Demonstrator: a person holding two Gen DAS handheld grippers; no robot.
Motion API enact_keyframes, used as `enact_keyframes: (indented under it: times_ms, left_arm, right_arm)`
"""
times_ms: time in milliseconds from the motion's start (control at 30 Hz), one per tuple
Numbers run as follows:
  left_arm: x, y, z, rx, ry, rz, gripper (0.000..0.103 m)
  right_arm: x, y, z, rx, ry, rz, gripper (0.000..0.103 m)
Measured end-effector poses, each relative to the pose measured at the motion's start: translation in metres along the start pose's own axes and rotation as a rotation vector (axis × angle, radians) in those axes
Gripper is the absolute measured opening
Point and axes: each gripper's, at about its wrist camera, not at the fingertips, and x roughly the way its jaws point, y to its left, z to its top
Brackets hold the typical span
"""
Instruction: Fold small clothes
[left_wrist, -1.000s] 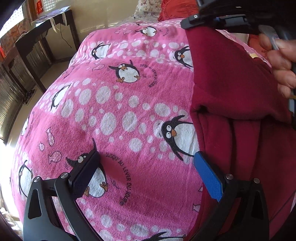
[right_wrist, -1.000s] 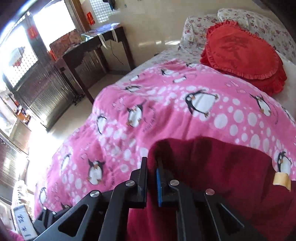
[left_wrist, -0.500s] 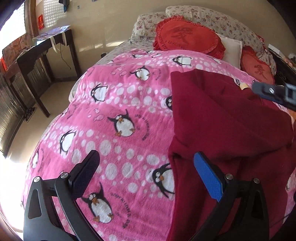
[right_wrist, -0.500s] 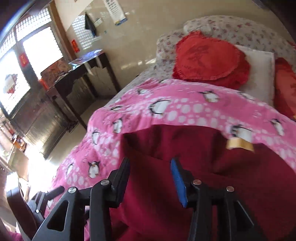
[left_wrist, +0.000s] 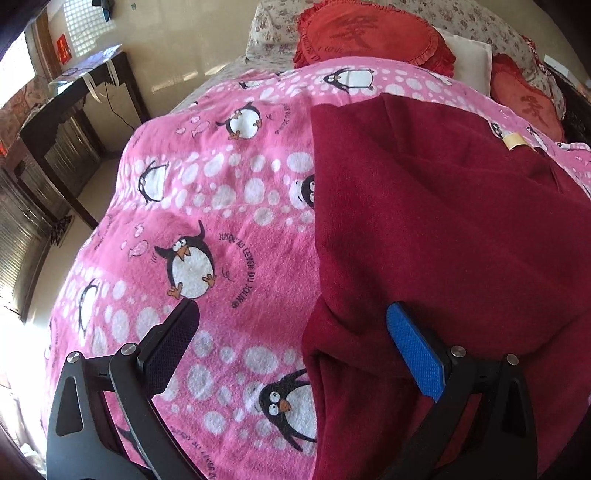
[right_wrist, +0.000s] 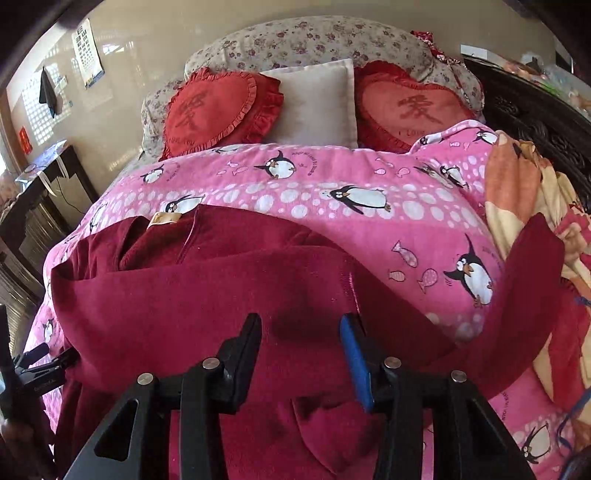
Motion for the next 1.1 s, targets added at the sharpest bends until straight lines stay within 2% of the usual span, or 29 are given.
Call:
enact_keyframes:
  times_ms: [67,133,200,300,400,500,633,700,833,1100]
  left_arm:
    - [-0.013,-0.001,0.001,-0.007,-0.025,-0.002,0.102]
    - [-0.027,-0.004,0.000,-0.016,-0.045,-0.024,0.102]
    - [-0.041,-0.009,0.000,-0.005,-0.074,-0.041,0.102]
    - [-0.058,-0.024,0.001,0.039,-0.115,-0.048,0.102]
    - [-0.063,-0.039,0.002,0.070,-0.121,-0.083,0.102]
    - [-0.061,-0.058,0.002,0.096,-0.100,-0.122,0.102]
    - [-0.053,-0.079,0.005,0.122,-0.087,-0.157,0.102]
    - [-0.046,-0.085,0.008,0.124,-0.076,-0.152,0.102]
    - [-0.035,-0.090,0.011,0.115,-0.056,-0.149,0.102]
    - [-0.017,-0.091,0.009,0.108,-0.010,-0.152,0.102]
  right_arm:
    - [0.007,-0.004,-0.006,-0.004,0.020,-0.013,0.044]
    - [0.016,-0.002,-0.010,-0.033,0.070,-0.067,0.044]
    - [0.006,-0.009,-0.011,-0.014,0.066,-0.031,0.044]
    - [-0.012,-0.037,-0.003,0.105,0.018,0.000,0.044]
    - [-0.022,-0.077,0.011,0.231,-0.018,-0.082,0.048]
    - [-0.014,-0.115,0.023,0.317,0.029,-0.142,0.049]
    - [-0.018,-0.135,0.023,0.395,0.045,-0.121,0.049]
    - [-0.022,-0.127,0.021,0.374,0.038,-0.100,0.049]
    - [-0.019,-0.097,0.017,0.285,0.034,0.010,0.049]
    - [-0.025,-0.003,0.012,0.057,-0.004,0.202,0.049]
